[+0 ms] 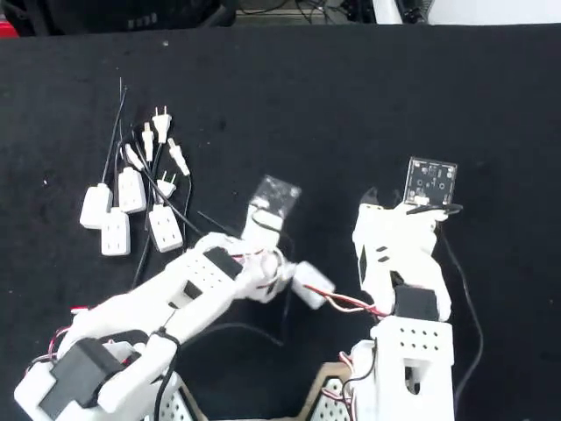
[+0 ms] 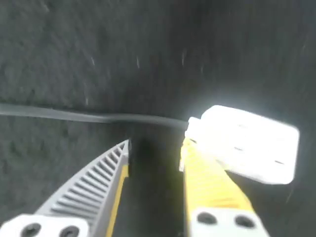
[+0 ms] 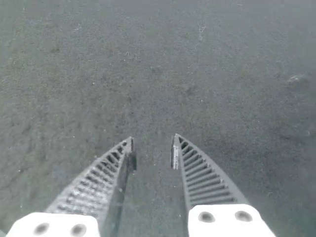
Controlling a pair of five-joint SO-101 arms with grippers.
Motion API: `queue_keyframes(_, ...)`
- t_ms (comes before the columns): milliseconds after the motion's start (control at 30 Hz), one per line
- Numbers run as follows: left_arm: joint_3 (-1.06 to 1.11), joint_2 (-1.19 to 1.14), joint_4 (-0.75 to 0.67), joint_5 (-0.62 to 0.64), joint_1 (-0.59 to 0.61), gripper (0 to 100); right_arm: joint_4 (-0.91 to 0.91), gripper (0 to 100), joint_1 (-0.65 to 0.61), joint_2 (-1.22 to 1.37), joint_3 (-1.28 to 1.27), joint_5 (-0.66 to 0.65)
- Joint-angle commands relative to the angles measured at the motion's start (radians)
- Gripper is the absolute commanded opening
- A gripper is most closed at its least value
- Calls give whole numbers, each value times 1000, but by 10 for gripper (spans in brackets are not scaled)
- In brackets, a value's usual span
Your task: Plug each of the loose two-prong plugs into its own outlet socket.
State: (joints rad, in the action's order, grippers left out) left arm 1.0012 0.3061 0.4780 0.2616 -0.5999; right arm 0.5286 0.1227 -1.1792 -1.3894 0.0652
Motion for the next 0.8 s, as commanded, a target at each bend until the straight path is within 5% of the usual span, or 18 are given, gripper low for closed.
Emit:
queue_keyframes(0,-16,-31,-89,173,-12,175,-25,120,12,1,25,8)
queue_keyframes(100,-15,-58,-81,203,-5,175,-25,120,12,1,25,8)
queue_keyframes(267,-107,2,137,34,84,174,-25,120,12,1,25,8)
queue_keyframes(367,-191,55,210,52,189,175,-26,120,11,1,25,8)
queue_keyframes(533,-249,2,103,203,323,216,-28,120,8,1,25,8)
queue_keyframes(767,-352,-259,-72,226,352,216,-25,120,8,1,24,8)
